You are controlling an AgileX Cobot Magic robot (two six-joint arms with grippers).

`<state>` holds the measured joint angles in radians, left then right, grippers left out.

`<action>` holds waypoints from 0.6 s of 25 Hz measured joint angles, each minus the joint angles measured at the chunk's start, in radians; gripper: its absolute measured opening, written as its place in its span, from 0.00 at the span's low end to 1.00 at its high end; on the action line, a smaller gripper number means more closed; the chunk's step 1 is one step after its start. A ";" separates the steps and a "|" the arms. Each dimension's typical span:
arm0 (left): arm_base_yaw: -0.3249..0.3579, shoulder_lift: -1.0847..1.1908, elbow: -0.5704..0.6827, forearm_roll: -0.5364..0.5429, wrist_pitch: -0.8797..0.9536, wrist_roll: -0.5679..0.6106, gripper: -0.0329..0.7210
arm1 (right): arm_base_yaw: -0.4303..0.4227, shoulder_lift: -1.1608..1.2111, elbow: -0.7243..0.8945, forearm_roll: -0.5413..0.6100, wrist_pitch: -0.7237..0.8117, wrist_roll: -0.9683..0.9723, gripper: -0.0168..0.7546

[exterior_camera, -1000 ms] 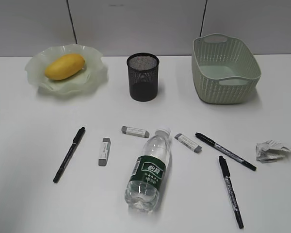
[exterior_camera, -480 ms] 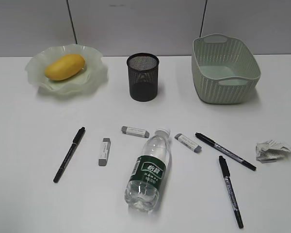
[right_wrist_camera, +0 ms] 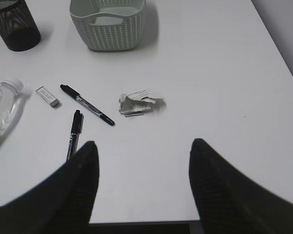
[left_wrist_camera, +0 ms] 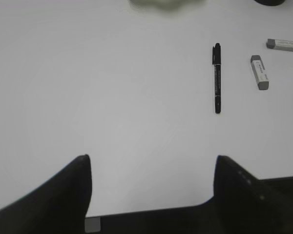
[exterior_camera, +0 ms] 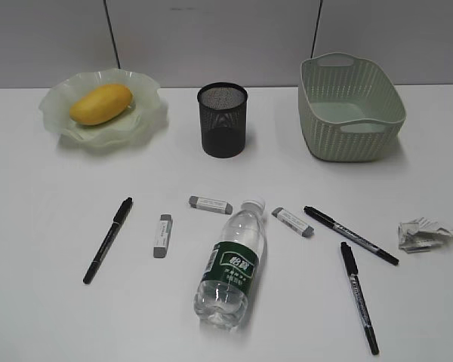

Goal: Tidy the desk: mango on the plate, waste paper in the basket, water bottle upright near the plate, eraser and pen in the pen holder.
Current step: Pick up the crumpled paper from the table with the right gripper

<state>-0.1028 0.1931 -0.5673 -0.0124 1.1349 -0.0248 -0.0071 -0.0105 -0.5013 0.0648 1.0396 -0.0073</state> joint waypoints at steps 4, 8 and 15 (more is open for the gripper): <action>0.000 -0.080 0.011 0.000 -0.016 0.000 0.82 | 0.000 0.004 -0.014 0.000 0.000 0.000 0.63; 0.000 -0.154 0.039 0.003 -0.056 0.000 0.82 | 0.000 0.109 -0.088 0.000 0.001 0.000 0.63; 0.000 -0.176 0.044 0.003 -0.063 -0.001 0.82 | 0.000 0.514 -0.325 0.000 0.100 0.055 0.64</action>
<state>-0.1028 0.0168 -0.5235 -0.0095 1.0720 -0.0260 -0.0071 0.5036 -0.8264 0.0648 1.1394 0.0473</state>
